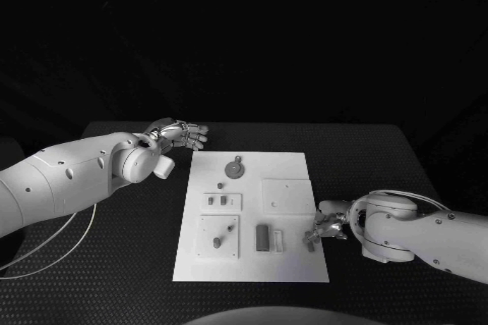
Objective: Assemble the parts on the task board
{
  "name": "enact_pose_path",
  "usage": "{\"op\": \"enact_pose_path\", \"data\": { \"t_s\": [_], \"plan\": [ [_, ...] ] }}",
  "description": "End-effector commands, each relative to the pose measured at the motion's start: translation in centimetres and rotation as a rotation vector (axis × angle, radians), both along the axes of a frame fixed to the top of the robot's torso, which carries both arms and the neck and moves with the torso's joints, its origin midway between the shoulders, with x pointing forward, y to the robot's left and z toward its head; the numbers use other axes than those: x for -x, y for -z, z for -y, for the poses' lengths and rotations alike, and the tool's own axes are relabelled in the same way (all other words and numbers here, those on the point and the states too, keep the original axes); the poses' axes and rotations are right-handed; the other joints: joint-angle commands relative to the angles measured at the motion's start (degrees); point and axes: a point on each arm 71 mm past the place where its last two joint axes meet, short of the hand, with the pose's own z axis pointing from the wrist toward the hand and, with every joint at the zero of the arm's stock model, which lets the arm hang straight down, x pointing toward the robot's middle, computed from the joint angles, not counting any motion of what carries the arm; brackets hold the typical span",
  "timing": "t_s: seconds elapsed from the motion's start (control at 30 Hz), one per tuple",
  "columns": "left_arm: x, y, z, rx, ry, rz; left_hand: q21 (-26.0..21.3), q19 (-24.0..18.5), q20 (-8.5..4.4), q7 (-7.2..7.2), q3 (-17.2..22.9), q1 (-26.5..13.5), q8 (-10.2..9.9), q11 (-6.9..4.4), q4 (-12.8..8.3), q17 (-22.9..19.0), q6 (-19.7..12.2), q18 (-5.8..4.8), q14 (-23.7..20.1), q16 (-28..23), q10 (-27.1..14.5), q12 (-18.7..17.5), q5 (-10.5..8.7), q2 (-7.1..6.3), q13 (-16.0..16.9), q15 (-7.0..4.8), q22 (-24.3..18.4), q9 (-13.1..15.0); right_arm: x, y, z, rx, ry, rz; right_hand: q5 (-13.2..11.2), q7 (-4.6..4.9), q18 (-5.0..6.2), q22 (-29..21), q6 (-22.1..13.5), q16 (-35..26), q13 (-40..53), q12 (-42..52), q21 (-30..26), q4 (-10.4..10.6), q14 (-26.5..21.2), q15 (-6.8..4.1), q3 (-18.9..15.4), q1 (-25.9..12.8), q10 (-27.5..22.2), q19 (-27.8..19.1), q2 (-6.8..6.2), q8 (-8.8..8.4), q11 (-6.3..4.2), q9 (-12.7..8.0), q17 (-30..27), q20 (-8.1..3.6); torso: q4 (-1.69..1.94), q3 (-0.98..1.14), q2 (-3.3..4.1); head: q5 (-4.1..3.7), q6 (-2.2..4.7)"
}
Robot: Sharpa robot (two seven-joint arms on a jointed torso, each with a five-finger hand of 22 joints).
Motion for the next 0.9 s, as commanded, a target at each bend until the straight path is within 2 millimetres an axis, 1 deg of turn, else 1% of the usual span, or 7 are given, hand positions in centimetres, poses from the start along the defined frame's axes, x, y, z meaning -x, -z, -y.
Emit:
{"op": "enact_pose_path", "data": {
  "t_s": [0.03,0.43,0.5,0.53,0.57,0.6,0.9],
  "plan": [
    [0.0,-0.1,0.2,0.004,0.013,0.008,-0.28,0.5,0.02,-0.17,-0.31,-0.47,0.33,0.06,0.17,0.09,0.0,0.99,0.32,-0.36,-0.15,0.05,-0.2,0.13,-0.1,0.11,0.09,-0.1,0.3,0.6,-0.1,0.035,-0.027,-0.001,0.29,0.3,1.18,-0.07,-0.04,-0.26,0.1,-0.32,0.07,-0.36,0.36,-0.17,0.11,-0.43,0.09,0.23,-0.04,-0.39,0.23,-0.32,-0.01,0.03,0.0,0.05,0.02,0.13,-0.07],
    [0.0,-0.1,0.1,0.003,0.015,0.006,-0.3,0.51,0.02,-0.18,-0.32,-0.49,0.33,0.07,0.19,0.15,-0.04,0.98,0.32,-0.41,-0.17,0.04,-0.22,0.11,-0.11,0.11,0.12,-0.12,0.9,1.2,-1.3,0.051,-0.089,0.01,0.06,0.99,1.18,-0.21,-0.95,-0.39,0.77,-0.54,0.14,-4.02,0.3,-0.08,1.68,2.02,0.03,0.41,0.31,-2.05,0.87,-1.68,0.25,0.04,0.0,0.0,0.02,0.28,-0.3],
    [0.1,-0.1,0.1,0.003,0.014,0.006,-0.31,0.51,0.02,-0.18,-0.31,-0.49,0.33,0.07,0.19,0.16,-0.05,0.98,0.32,-0.42,-0.17,0.04,-0.22,0.12,-0.12,0.11,0.12,-0.13,0.9,1.2,-1.3,0.056,-0.093,0.013,-4.29,1.06,1.18,-0.54,-0.89,-0.56,1.0,-0.77,0.07,-4.08,0.45,0.24,8.81,6.92,0.18,0.97,-1.93,-2.61,1.4,-2.44,0.28,0.29,0.01,-0.01,0.02,0.27,-0.3],
    [0.1,-0.1,0.1,0.002,0.013,0.006,-0.31,0.51,0.02,-0.19,-0.31,-0.49,0.33,0.07,0.19,0.16,-0.05,0.98,0.32,-0.42,-0.17,0.04,-0.22,0.13,-0.12,0.12,0.13,-0.13,0.9,1.2,-1.3,0.057,-0.095,0.01,-8.37,1.35,1.18,-0.77,-0.81,-0.67,1.14,-0.91,-0.02,-2.02,0.59,0.38,14.35,8.69,0.3,1.27,-4.79,-2.88,1.35,-2.86,0.3,0.54,0.01,-0.01,0.01,0.23,-0.33],
    [0.1,-0.1,0.0,0.002,0.011,0.007,-0.31,0.51,0.02,-0.19,-0.31,-0.48,0.33,0.07,0.19,0.17,-0.05,0.98,0.32,-0.43,-0.17,0.04,-0.22,0.13,-0.12,0.11,0.13,-0.13,0.9,1.2,-1.3,0.054,-0.09,0.004,-12.92,1.5,1.08,-1.07,-0.86,-0.71,1.25,-1.07,-0.05,2.2,0.67,0.29,25.03,11.29,0.43,1.74,-10.29,-3.04,1.39,-3.05,0.34,0.56,0.01,-0.03,0.0,0.21,-0.33],
    [0.1,-0.1,0.0,0.002,0.011,0.007,-0.32,0.51,0.02,-0.19,-0.31,-0.48,0.33,0.07,0.19,0.17,-0.06,0.98,0.33,-0.43,-0.17,0.04,-0.22,0.13,-0.12,0.11,0.13,-0.13,1.0,1.2,-1.3,0.052,-0.086,0.002,-12.97,1.57,1.18,-0.93,-0.92,-0.62,1.37,-1.0,0.3,3.26,0.76,0.37,27.43,11.39,0.51,1.98,-11.39,-3.06,1.45,-3.06,0.41,0.63,0.01,-0.05,-0.01,0.18,-0.31],
    [0.1,-0.1,-0.1,0.0,0.01,0.007,-0.35,0.52,0.02,-0.24,-0.3,-0.45,0.29,0.08,0.18,0.24,-0.18,0.98,0.33,-0.49,-0.18,0.04,-0.22,0.12,-0.14,0.12,0.16,-0.17,1.0,1.2,-1.5,0.043,-0.084,0.01,-12.67,2.0,1.18,-0.55,-1.91,-0.59,1.76,-0.98,0.95,1.66,0.78,0.73,28.97,12.23,0.39,1.77,-10.02,-3.55,1.85,-3.45,0.61,0.79,-0.02,-0.03,0.0,0.19,-0.25]
  ]
}}
